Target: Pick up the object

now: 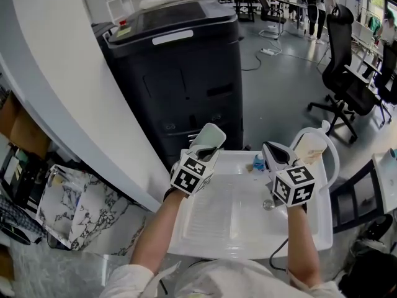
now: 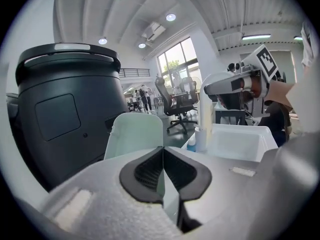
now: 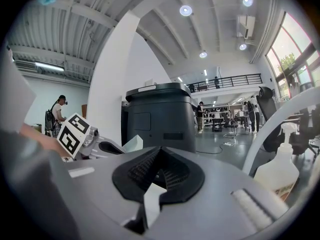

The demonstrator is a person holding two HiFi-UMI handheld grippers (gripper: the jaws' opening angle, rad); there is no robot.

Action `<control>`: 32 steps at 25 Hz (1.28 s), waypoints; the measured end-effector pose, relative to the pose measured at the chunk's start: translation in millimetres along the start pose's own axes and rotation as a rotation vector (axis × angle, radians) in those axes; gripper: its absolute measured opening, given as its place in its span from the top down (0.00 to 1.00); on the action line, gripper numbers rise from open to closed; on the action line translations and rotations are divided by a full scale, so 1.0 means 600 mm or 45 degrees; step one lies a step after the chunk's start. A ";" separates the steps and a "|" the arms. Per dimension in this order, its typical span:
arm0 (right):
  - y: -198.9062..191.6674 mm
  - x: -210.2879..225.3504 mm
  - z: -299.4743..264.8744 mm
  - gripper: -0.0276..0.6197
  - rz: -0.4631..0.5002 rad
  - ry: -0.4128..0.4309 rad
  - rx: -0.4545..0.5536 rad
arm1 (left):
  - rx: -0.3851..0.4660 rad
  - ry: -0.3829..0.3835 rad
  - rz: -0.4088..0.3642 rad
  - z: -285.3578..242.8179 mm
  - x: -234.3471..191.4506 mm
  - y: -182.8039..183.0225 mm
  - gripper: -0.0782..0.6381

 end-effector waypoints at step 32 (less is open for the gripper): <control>0.034 0.009 0.033 0.95 -0.002 -0.031 0.109 | 0.234 0.357 0.191 0.107 -0.013 0.060 0.88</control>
Point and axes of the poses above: the fingertips, and each gripper's own axes: z backward along the fingers, x to its right, y out of its top, the point moved 3 cm from there along z, backward along the fingers, and after that the axes turned 11 degrees about x, right-handed, at the moved point
